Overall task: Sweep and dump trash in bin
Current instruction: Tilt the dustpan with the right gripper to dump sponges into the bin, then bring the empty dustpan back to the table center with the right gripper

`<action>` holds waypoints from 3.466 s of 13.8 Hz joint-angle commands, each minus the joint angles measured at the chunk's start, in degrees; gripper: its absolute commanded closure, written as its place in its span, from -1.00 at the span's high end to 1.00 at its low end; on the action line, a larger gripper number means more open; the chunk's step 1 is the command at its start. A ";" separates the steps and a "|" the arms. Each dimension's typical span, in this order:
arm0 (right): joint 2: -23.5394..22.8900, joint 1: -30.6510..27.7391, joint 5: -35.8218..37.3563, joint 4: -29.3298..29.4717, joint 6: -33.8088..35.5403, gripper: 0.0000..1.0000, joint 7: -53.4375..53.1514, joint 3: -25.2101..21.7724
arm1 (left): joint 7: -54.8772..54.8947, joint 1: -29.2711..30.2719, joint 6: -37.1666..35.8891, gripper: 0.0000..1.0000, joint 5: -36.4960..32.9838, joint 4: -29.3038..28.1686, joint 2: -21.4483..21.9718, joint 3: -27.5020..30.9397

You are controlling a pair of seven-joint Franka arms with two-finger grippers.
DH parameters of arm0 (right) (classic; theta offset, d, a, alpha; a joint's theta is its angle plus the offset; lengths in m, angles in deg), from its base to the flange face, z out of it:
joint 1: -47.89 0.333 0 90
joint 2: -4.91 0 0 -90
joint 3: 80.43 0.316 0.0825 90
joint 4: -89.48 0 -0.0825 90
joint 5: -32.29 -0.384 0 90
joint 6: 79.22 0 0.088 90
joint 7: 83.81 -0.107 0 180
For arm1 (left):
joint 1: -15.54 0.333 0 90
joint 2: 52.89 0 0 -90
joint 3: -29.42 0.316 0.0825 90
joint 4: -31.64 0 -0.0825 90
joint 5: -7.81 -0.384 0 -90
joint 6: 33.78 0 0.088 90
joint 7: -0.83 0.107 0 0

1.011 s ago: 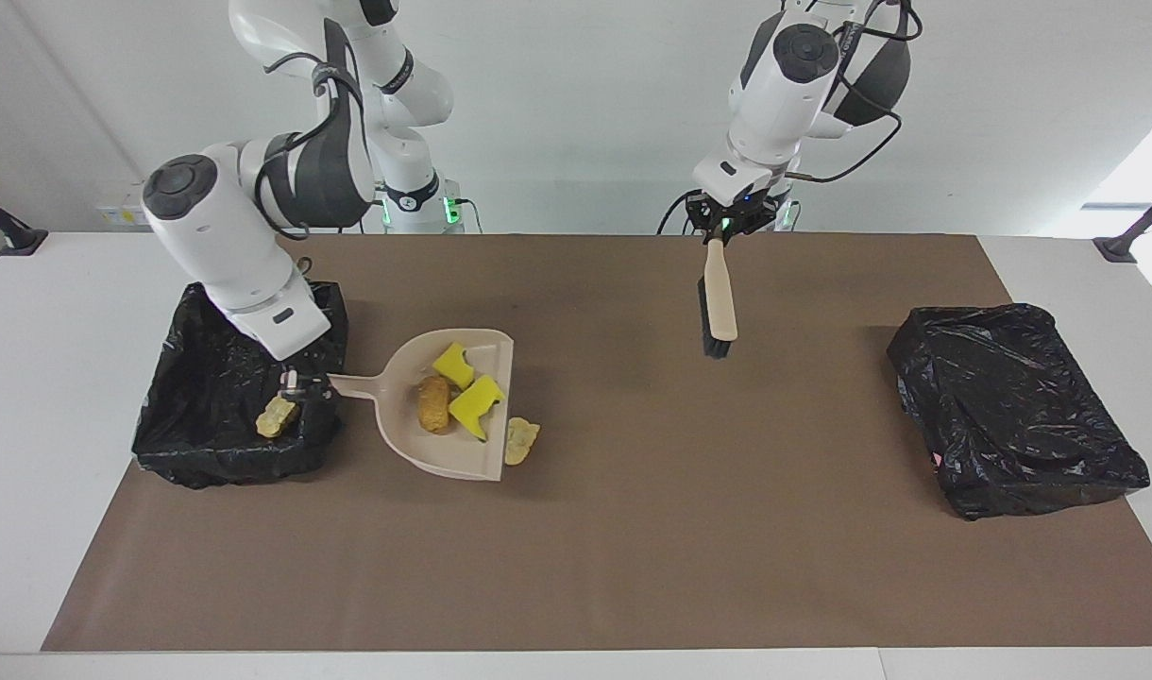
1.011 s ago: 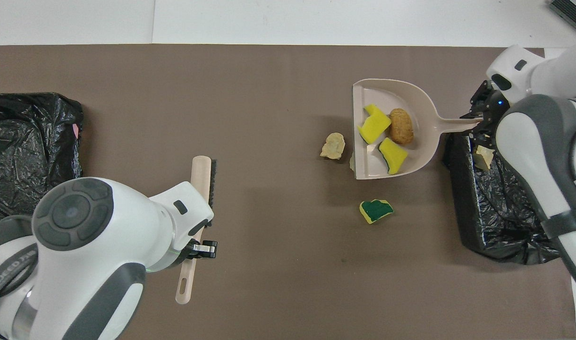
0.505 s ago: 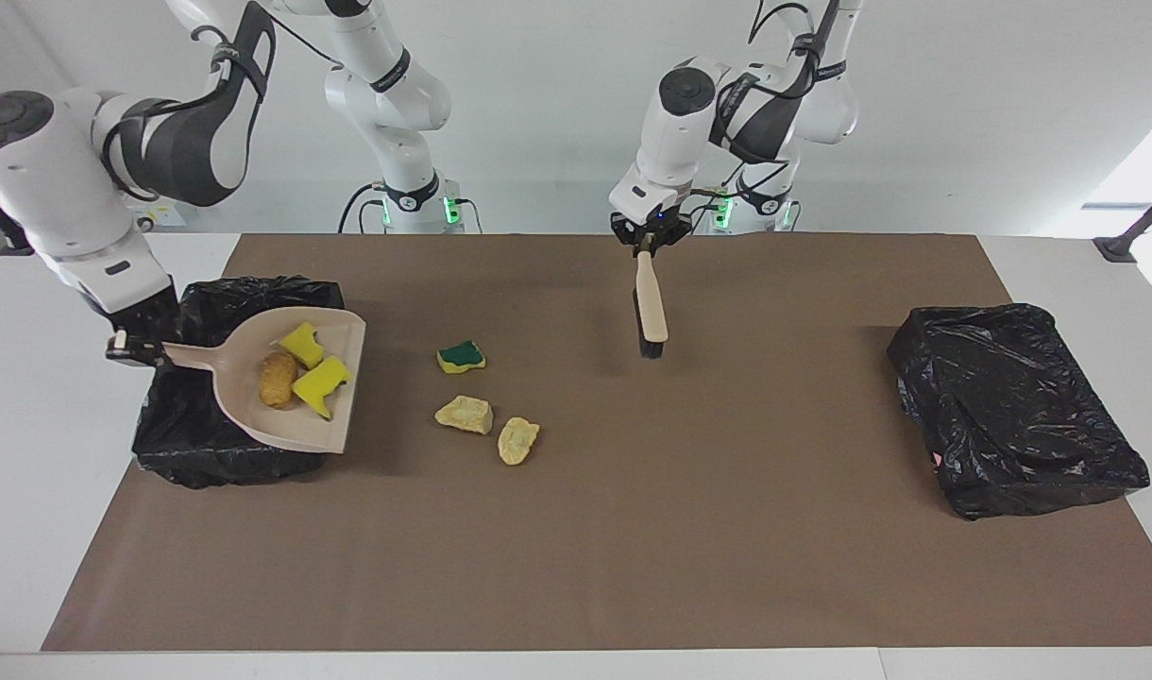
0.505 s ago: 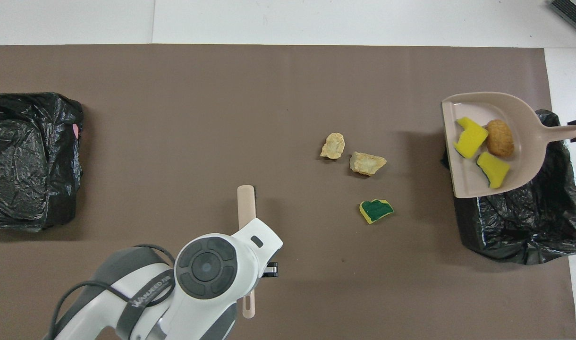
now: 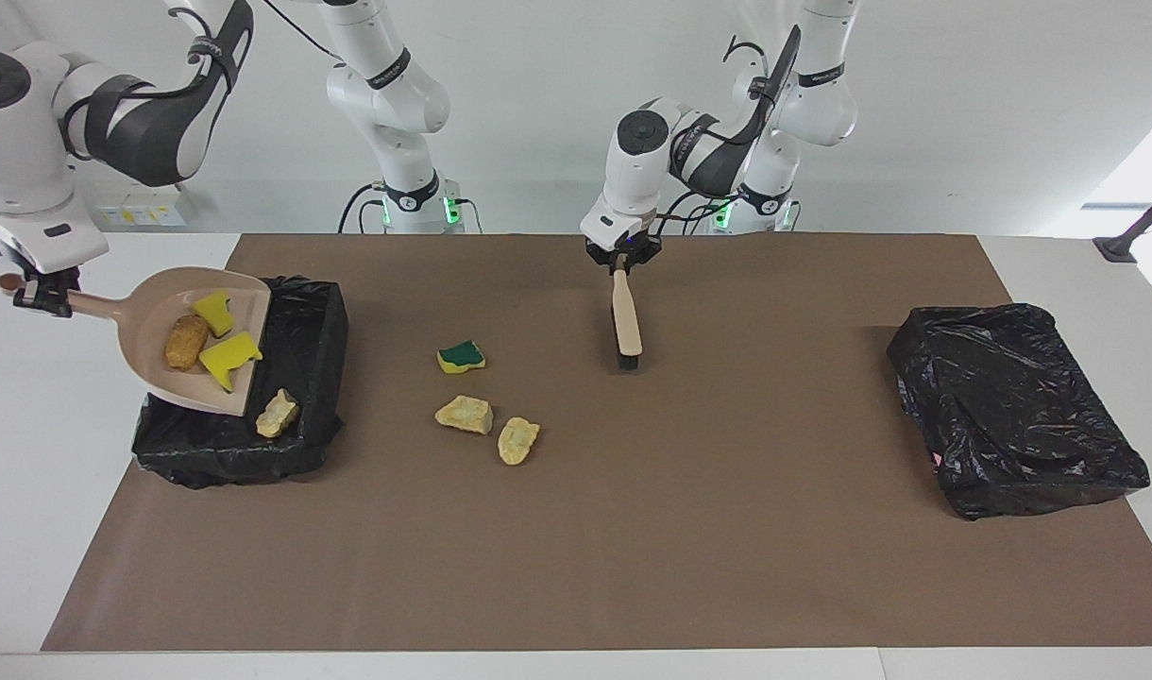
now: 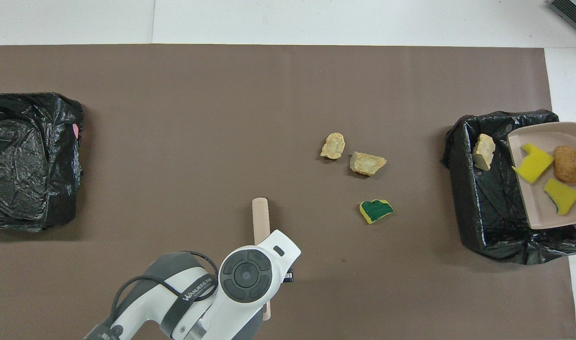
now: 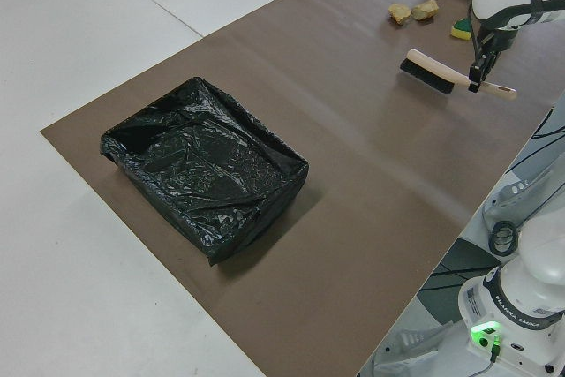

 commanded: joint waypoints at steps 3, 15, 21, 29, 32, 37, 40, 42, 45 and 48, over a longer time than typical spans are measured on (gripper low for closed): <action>9.18 5.21 12.40 -13.90 -1.13 -1.00 -11.97 0.95 | 0.84 -0.84 2.05 -1.00 0.66 -2.34 1.47 1.01; 14.28 9.43 24.63 -13.46 -0.78 -1.00 -11.45 1.30 | -0.13 -0.67 2.93 0.97 0.92 -2.35 0.50 1.10; 11.75 13.13 27.52 -16.18 -2.27 -1.00 -17.57 1.30 | 0.48 4.15 -1.45 1.00 0.84 3.18 1.11 1.45; 13.84 16.65 38.16 -15.31 5.20 -1.00 -26.66 1.30 | 14.60 22.34 -11.57 1.00 0.48 11.98 3.39 1.71; 13.84 16.39 33.63 -15.58 4.85 -1.00 -26.66 1.12 | 24.19 28.40 -13.68 1.00 0.13 12.33 4.36 1.80; 13.05 15.07 14.48 -15.31 5.02 -1.00 -27.71 0.68 | 36.15 35.97 -15.09 1.00 -0.04 12.77 4.19 1.80; 12.18 13.58 1.74 -13.83 3.88 -1.00 -27.45 0.59 | 43.36 40.45 -18.06 1.00 -2.93 14.69 4.27 1.80; 11.12 13.48 -7.05 -12.24 3.53 -1.00 -27.79 0.59 | 45.22 42.65 -22.98 1.00 -4.87 18.90 4.10 1.80; 11.29 14.71 -12.88 -12.85 3.87 -1.00 -38.65 0.77 | 45.92 43.80 -31.32 1.00 -4.97 25.76 4.19 1.80; 12.00 19.26 -17.99 -13.38 5.02 -1.00 -55.78 1.21 | 45.93 43.72 -37.39 1.00 -5.32 32.26 4.54 2.59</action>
